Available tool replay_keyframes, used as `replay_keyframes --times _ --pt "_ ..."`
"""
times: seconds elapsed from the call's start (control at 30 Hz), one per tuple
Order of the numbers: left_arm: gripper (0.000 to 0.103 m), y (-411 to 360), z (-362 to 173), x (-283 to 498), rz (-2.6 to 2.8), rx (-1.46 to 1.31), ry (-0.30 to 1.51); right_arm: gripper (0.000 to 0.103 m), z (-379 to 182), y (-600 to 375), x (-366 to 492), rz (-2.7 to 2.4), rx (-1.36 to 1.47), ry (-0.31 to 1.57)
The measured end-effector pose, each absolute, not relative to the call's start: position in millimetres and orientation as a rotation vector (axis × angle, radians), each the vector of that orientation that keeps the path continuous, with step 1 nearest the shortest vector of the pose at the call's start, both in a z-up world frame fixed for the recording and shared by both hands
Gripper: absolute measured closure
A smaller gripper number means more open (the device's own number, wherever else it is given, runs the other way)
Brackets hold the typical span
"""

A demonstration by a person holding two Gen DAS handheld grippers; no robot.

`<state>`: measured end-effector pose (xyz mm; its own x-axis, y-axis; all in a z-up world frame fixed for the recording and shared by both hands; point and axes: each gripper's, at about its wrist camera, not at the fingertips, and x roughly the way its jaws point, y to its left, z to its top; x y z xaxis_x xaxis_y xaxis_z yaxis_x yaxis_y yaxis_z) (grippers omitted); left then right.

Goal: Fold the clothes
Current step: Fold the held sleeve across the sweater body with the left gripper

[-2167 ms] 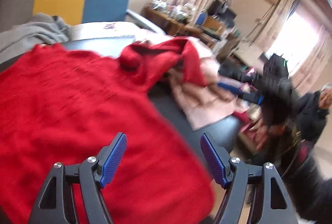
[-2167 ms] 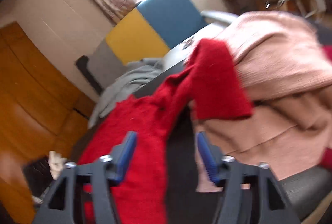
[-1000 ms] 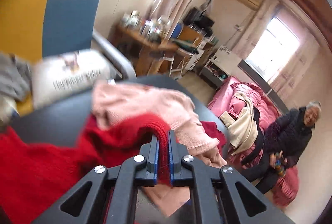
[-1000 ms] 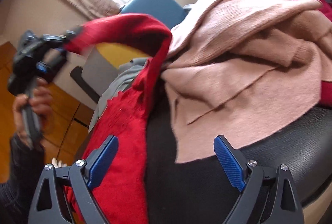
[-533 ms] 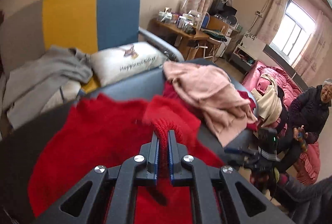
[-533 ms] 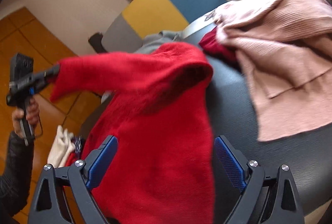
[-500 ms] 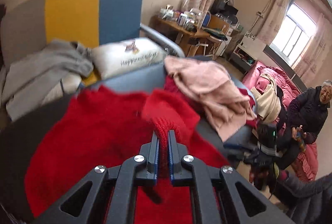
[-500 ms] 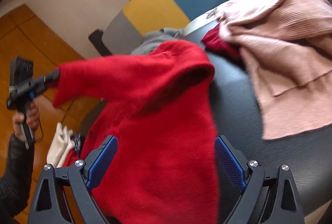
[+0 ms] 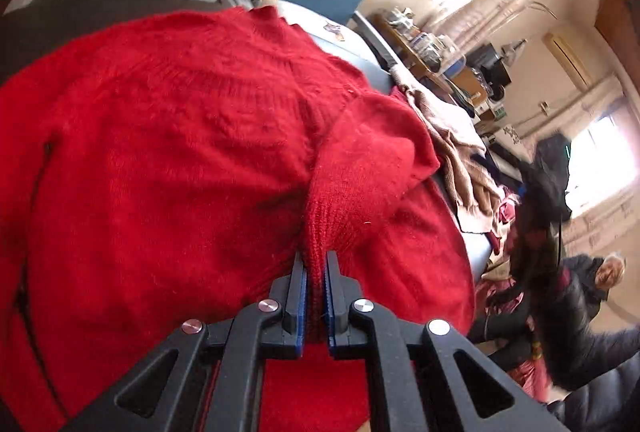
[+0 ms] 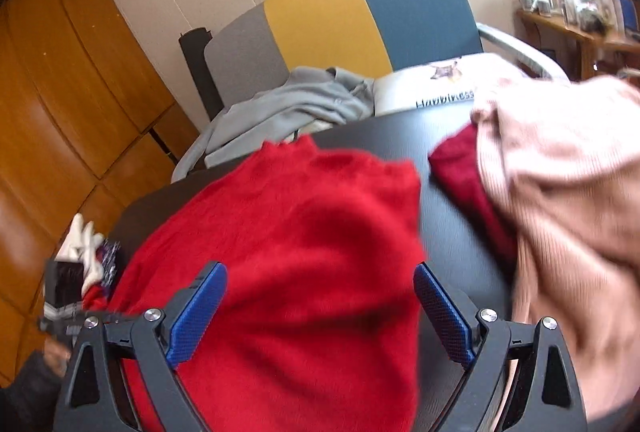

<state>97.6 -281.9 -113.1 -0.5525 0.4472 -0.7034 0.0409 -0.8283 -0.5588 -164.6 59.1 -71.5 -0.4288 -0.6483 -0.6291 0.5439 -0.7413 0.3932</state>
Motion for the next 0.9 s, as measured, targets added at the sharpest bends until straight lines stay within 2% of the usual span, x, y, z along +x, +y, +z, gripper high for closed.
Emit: replay_keyframes --times 0.03,0.13,0.2,0.27,0.33,0.43,0.53,0.7,0.77,0.8,0.83,0.9 --pt "0.096 -281.4 -114.6 95.3 2.445 -1.332 -0.776 0.008 -68.5 51.7 -172.7 -2.174 1.041 -0.165" --pt "0.083 -283.6 -117.2 88.0 2.426 -1.315 -0.809 0.009 -61.9 22.3 -188.2 -2.097 1.064 -0.151" --pt "0.078 -287.4 -119.3 82.7 2.41 -1.299 -0.853 0.009 -64.0 -3.6 -186.1 -1.989 1.096 -0.117" --pt "0.067 -293.0 -124.9 80.4 2.388 -1.284 -0.928 0.009 -69.3 -30.9 -180.8 -1.948 1.112 0.004" --pt "0.064 -291.9 -129.8 79.9 2.383 -1.309 -0.936 0.009 -72.4 -56.4 -179.2 -1.978 1.088 0.202" --pt "0.064 -283.0 -132.8 81.6 2.374 -1.35 -0.884 0.009 -80.1 -90.8 -186.4 -1.945 1.05 0.467" --pt "0.069 -273.5 -130.5 86.1 2.378 -1.345 -0.815 0.009 -102.7 -123.2 -195.6 -1.841 1.056 0.764" --pt "0.088 -258.6 -122.6 89.5 2.437 -1.361 -0.667 0.01 -135.5 -141.5 -221.9 -1.748 1.165 0.877" --pt "0.097 -253.9 -120.7 90.3 2.469 -1.363 -0.622 0.029 -142.8 -141.3 -228.2 -1.745 1.205 0.876" --pt "0.097 -253.7 -119.3 91.4 2.481 -1.355 -0.619 0.048 -143.3 -139.3 -229.1 -1.737 1.224 0.844" --pt "0.097 -253.5 -117.8 92.4 2.493 -1.346 -0.617 0.071 -141.4 -136.8 -226.6 -1.735 1.229 0.824" --pt "0.097 -256.5 -114.1 94.9 2.512 -1.319 -0.642 0.092 -136.4 -132.4 -218.5 -1.744 1.22 0.826"
